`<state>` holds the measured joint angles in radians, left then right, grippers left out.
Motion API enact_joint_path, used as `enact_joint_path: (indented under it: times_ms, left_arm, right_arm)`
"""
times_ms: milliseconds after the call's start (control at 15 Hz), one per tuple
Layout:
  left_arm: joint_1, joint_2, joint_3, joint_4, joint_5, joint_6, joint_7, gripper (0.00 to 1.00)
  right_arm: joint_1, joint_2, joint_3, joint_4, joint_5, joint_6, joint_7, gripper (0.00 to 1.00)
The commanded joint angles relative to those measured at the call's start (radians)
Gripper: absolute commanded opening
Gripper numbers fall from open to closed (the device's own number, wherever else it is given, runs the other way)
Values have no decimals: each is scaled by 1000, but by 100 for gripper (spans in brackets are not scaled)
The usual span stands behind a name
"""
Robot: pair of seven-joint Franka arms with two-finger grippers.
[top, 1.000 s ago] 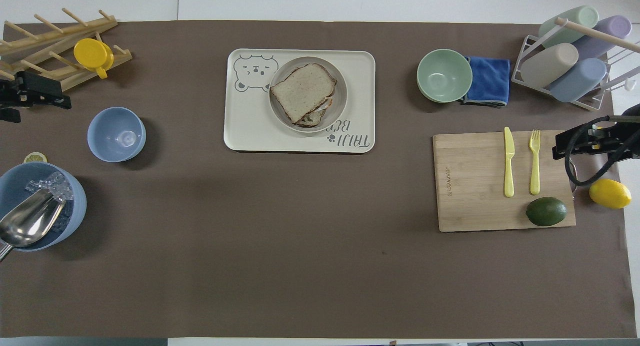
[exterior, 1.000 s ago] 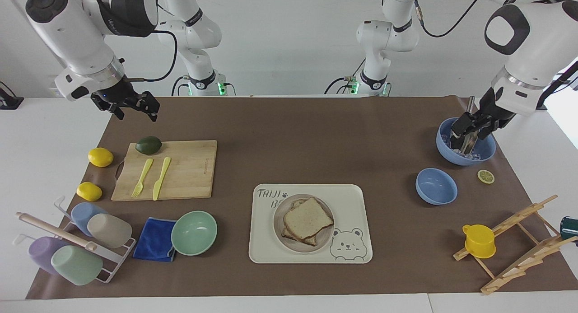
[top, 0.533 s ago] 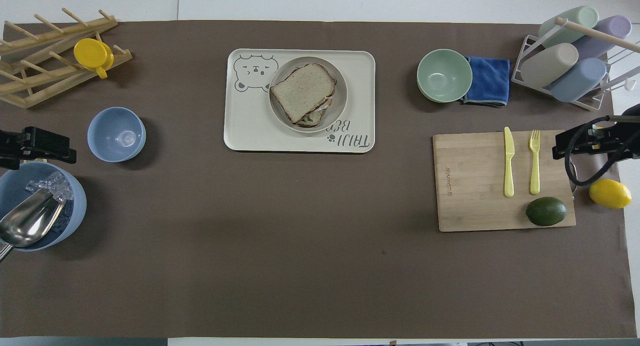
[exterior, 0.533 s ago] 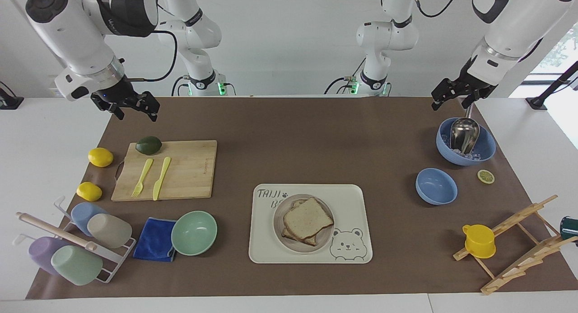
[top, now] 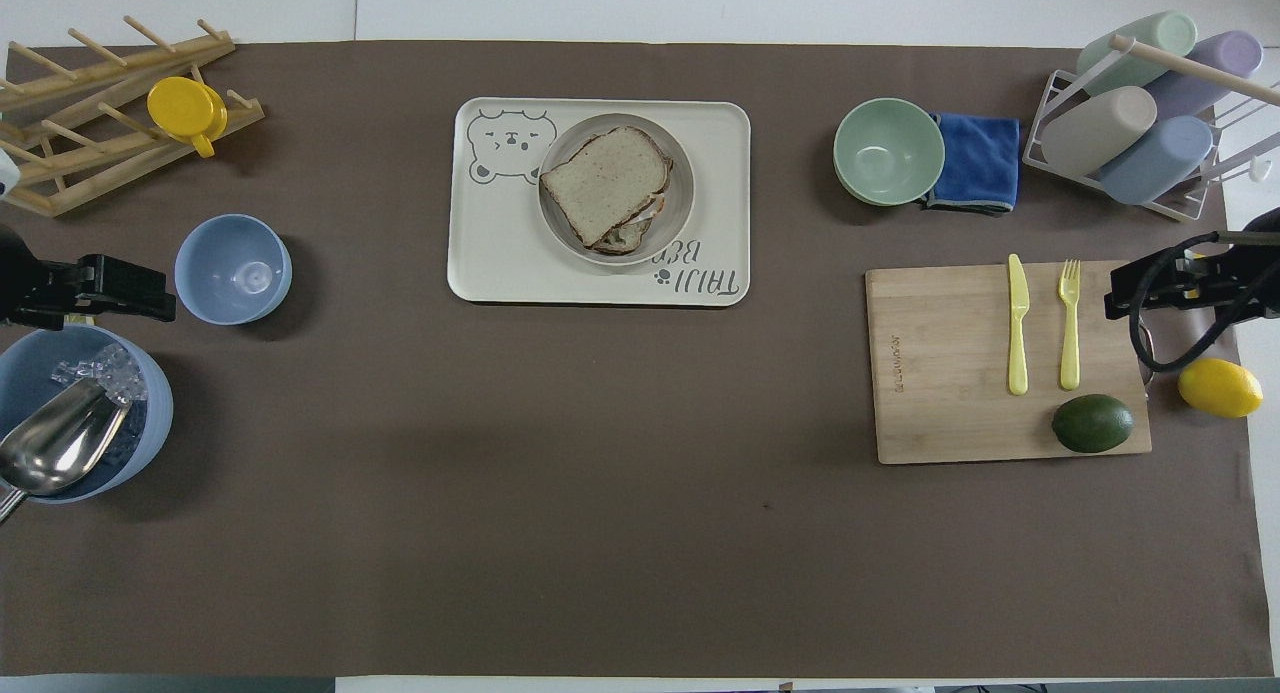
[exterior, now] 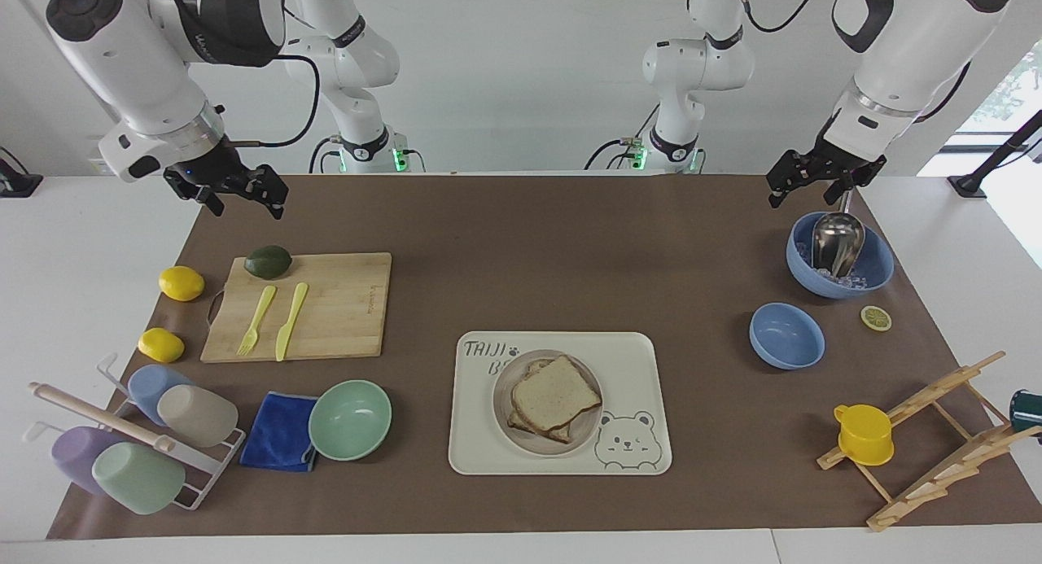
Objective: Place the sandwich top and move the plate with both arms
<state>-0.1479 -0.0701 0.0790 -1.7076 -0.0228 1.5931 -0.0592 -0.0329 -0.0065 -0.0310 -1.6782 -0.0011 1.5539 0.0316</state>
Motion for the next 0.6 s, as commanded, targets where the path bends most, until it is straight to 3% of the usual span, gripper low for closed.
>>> enact_joint_path:
  times_ms: [0, 533]
  left_arm:
    - [8, -46, -13, -79, 18, 45, 9, 100]
    - [-13, -7, -13, -56, 18, 58, 4, 100]
  right_arm:
    - [-15, -13, 10, -17, 24, 6, 14, 100]
    - [-15, -13, 8, -17, 24, 6, 14, 100]
